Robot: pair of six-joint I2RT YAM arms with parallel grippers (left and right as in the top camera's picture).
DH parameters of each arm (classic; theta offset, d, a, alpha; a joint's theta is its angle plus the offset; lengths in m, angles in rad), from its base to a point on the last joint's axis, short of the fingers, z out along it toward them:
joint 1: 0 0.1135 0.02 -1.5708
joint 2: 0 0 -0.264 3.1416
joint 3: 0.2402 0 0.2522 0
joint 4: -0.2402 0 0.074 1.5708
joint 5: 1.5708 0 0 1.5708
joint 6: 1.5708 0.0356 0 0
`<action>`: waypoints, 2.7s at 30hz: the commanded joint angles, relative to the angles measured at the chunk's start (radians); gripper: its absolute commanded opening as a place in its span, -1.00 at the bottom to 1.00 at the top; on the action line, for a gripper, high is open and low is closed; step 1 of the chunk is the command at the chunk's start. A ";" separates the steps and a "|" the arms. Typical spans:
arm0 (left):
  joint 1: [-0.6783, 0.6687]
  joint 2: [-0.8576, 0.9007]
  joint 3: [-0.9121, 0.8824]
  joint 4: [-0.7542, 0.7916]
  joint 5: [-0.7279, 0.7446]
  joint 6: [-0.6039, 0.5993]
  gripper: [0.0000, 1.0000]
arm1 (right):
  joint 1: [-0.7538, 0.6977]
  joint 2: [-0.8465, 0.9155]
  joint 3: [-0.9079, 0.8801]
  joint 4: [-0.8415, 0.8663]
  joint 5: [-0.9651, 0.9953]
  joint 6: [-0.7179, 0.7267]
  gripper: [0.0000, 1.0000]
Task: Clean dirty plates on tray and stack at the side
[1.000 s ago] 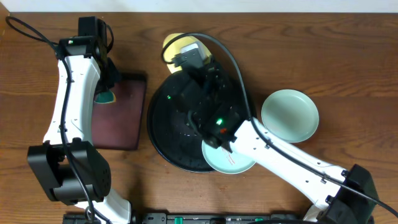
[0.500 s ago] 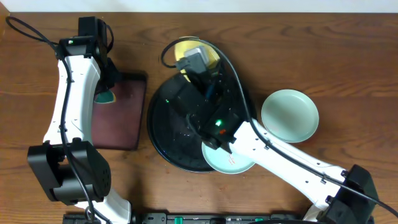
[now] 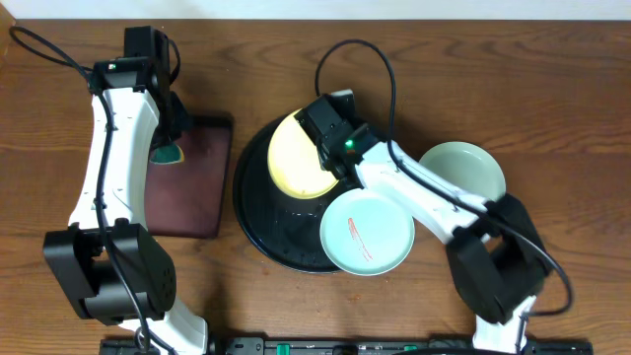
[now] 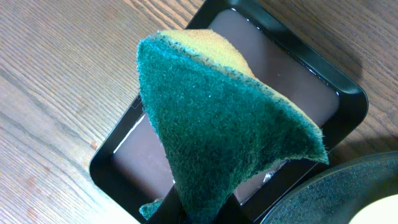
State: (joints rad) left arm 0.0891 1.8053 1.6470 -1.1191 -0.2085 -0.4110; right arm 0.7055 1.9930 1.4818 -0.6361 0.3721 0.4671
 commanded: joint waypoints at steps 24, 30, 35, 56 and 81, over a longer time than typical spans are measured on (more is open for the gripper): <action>-0.002 0.005 -0.007 -0.001 0.046 0.013 -0.85 | -0.184 0.103 0.011 0.157 -0.726 -0.465 0.50; -0.002 0.005 -0.007 0.000 0.074 0.013 -0.85 | -0.187 0.148 0.011 0.224 -0.743 -0.460 0.18; -0.007 0.005 -0.007 0.000 0.097 0.013 -0.85 | -0.185 0.170 0.010 0.256 -0.670 -0.378 -0.27; -0.185 0.080 -0.007 0.010 0.127 0.005 -0.85 | -0.161 0.181 0.010 0.102 -0.474 0.046 -0.98; -0.369 0.282 -0.042 0.160 0.225 -0.080 -0.85 | -0.174 0.180 0.010 0.033 -0.432 0.092 -0.98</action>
State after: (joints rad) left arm -0.2733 2.0579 1.6398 -0.9588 0.0166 -0.4728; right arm 0.5362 2.1494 1.5120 -0.5831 -0.1223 0.5488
